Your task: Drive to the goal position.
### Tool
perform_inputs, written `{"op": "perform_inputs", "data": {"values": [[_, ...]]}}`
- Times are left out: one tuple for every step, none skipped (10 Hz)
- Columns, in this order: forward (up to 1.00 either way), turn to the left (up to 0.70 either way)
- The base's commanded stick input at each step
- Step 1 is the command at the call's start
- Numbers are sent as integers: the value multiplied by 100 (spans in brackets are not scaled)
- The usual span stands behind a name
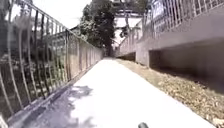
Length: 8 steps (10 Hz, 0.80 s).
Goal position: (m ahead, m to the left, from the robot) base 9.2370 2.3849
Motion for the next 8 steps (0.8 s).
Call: {"op": "perform_inputs", "data": {"values": [[50, 0], [50, 0], [50, 0], [50, 0], [50, 0], [50, 0], [50, 0], [50, 0]]}}
